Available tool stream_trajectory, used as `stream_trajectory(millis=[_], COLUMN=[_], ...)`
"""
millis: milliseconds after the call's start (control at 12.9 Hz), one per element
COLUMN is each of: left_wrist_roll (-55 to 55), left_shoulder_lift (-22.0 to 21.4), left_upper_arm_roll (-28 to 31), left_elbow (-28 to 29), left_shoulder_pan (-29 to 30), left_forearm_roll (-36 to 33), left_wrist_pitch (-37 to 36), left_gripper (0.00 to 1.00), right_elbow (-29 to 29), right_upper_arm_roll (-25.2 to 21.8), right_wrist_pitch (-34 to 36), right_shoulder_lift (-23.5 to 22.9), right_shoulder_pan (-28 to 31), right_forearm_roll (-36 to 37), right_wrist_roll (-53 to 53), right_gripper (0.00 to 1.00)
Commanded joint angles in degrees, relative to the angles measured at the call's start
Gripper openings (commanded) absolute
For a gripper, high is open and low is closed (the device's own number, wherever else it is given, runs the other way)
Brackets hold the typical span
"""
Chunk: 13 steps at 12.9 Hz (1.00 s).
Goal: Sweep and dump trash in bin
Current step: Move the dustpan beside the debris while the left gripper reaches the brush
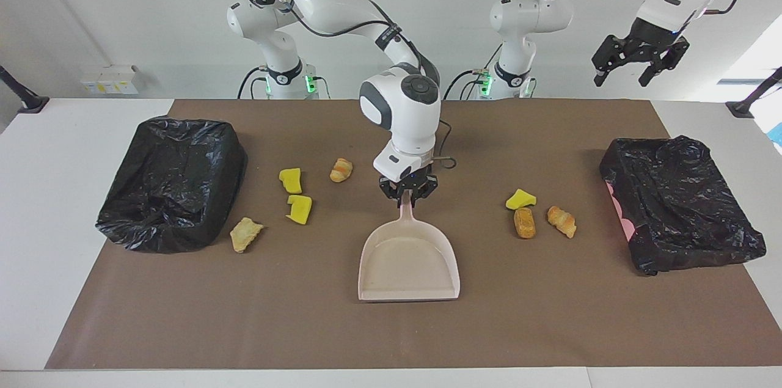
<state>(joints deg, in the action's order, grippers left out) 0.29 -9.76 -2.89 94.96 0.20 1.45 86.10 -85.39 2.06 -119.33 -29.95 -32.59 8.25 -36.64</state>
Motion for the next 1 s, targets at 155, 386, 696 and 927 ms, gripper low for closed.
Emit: stream_trajectory(millis=[155, 386, 696, 927], left_wrist_roll=[-5.1, -14.8, -29.2, -29.7], left_shoulder_lift=[-3.0, -7.3, -10.2, -11.4], left_upper_arm_roll=[0.3, 0.3, 0.3, 0.3], left_elbow=[6.6, 15.0, 26.9, 31.8], left_shoulder_pan=[-7.4, -16.5, -31.0, -35.5], left_forearm_roll=[0.6, 0.7, 1.8, 6.7], left_wrist_pitch=[0.7, 3.4, 11.8, 14.8], left_gripper=[1.00, 1.00, 1.00, 1.00], right_elbow=[-1.1, -2.3, -2.2, -2.3], right_upper_arm_roll=[0.4, 0.4, 0.4, 0.3], right_wrist_pitch=[6.2, 7.4, 8.0, 9.1], right_shoulder_lift=[6.9, 9.6, 9.9, 9.9], right_shoulder_pan=[4.6, 8.9, 14.1, 16.2], right_forearm_roll=[0.6, 0.6, 0.5, 0.6], right_wrist_roll=[12.4, 26.3, 45.2, 55.6], right_gripper=[0.00, 0.00, 0.00, 0.00])
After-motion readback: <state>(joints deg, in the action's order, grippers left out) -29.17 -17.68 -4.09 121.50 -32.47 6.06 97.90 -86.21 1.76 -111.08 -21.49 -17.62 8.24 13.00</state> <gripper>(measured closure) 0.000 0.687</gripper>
